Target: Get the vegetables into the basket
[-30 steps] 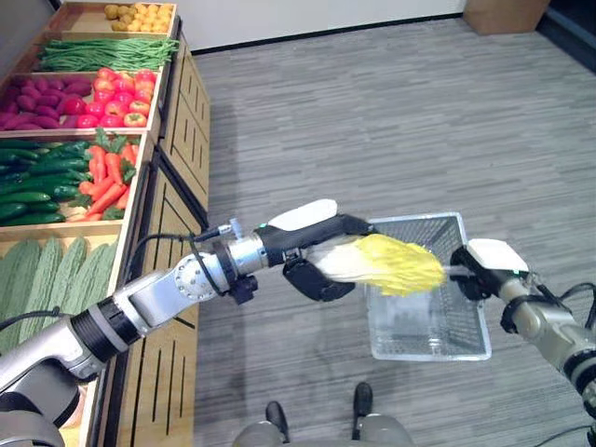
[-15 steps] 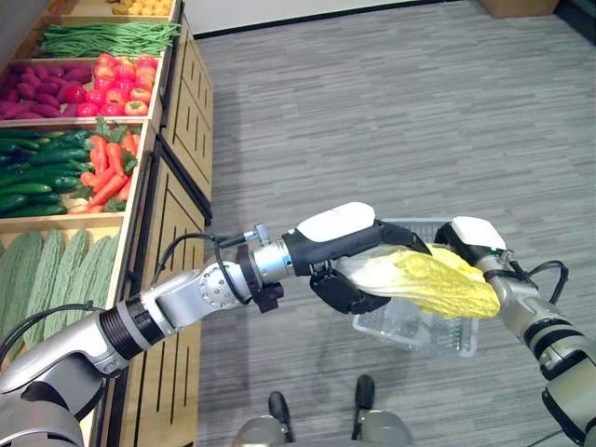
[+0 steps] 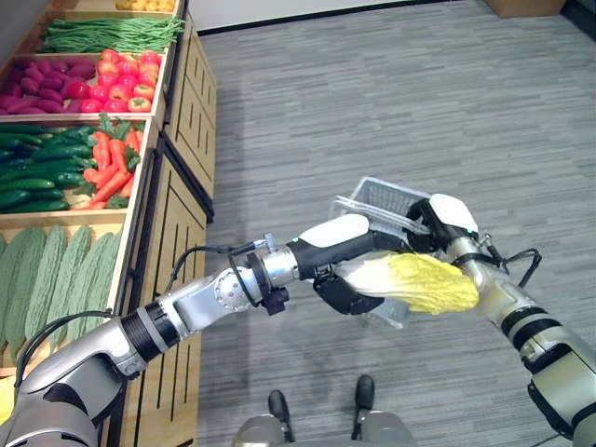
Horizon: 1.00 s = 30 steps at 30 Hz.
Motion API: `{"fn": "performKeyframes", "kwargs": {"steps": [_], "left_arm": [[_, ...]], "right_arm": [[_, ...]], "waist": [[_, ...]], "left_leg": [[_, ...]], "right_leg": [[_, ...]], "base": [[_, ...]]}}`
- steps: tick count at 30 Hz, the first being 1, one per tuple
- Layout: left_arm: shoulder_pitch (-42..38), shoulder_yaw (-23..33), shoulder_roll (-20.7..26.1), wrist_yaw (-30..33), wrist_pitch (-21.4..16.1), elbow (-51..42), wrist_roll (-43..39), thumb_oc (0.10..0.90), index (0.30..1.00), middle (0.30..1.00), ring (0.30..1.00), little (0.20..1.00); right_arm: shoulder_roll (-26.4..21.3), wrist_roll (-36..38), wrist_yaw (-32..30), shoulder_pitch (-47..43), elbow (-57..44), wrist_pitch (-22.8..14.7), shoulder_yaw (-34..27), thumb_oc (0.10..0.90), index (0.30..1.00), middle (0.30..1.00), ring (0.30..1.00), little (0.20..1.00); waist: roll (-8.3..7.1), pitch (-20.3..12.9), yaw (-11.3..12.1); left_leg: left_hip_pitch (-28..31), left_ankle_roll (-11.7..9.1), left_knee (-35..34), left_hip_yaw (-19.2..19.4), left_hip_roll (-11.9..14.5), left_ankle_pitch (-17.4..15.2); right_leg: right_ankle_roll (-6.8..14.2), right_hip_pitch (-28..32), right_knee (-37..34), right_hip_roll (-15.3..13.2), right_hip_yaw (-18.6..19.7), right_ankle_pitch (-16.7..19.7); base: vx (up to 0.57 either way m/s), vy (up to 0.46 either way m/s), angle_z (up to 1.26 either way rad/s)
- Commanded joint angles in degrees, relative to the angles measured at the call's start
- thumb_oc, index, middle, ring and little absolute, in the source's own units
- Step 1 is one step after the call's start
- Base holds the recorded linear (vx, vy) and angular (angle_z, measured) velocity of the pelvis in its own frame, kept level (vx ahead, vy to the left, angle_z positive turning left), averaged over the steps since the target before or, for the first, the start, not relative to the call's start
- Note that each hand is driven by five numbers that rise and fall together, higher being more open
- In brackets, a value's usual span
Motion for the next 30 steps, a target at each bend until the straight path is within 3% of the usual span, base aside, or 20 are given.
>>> {"fn": "performKeyframes", "kwargs": {"steps": [1, 7, 17, 24, 30], "left_arm": [[-4.55, -1.26, -1.94, 3.07, -4.01, -1.16, 0.81, 0.4, 0.3, 0.3, 0.3, 0.3], [-5.09, -2.41, -1.89, 3.25, -4.18, 2.82, 5.75, 0.4, 0.3, 0.3, 0.3, 0.3], [-0.38, 1.22, -4.06, 5.08, -2.99, 10.52, 11.73, 0.4, 0.3, 0.3, 0.3, 0.3], [2.34, 6.58, -4.41, 8.26, -1.69, 16.57, 16.25, 0.4, 0.3, 0.3, 0.3, 0.3], [3.24, 13.05, -5.67, 14.95, -0.08, 20.3, 21.72, 0.4, 0.3, 0.3, 0.3, 0.3]], "right_arm": [[-0.91, 4.84, -7.05, -15.39, -4.86, -4.96, -3.11, 0.4, 0.3, 0.3, 0.3, 0.3], [-0.61, 5.48, -6.25, -15.44, -10.15, -6.16, -3.01, 0.4, 0.3, 0.3, 0.3, 0.3], [-1.01, 7.28, -4.13, -13.08, -20.51, -8.05, -4.73, 0.4, 0.3, 0.3, 0.3, 0.3], [-2.42, 8.87, -1.02, -9.97, -28.44, -9.83, -5.48, 0.4, 0.3, 0.3, 0.3, 0.3], [-1.84, 11.27, 1.99, -5.69, -33.65, -11.22, -6.81, 0.4, 0.3, 0.3, 0.3, 0.3]], "waist": [[-2.68, -2.43, 0.3], [-2.62, -2.73, 0.12], [-2.96, -3.25, -0.27], [-3.31, -3.66, -0.45], [-3.5, -4.03, -0.41]], "left_leg": [[1.54, -3.22, 0.04, -1.65, 1.34, -0.66], [2.21, -3.24, 0.04, -1.35, 1.3, -0.86], [2.84, -3.25, 0.04, -0.84, 1.42, -1.1], [3.26, -3.41, 0.04, -0.51, 1.63, -1.19], [3.34, -3.48, 0.04, -0.77, 1.71, -1.11]], "right_leg": [[7.51, 4.84, 0.04, -4.36, 2.49, -3.11], [7.51, 5.28, 0.04, -4.29, 2.5, -3.3], [7.52, 5.59, 0.04, -4.11, 2.54, -3.35], [7.51, 5.9, 0.04, -4.02, 2.44, -3.46], [7.41, 6.37, 0.04, -4.02, 1.96, -3.55]], "base": [[0.0, 0.0, 0.0], [0.0, 0.0, 0.0], [0.0, 0.002, -0.01], [0.0, -0.003, -0.02], [0.0, 0.0, 0.0]]}}
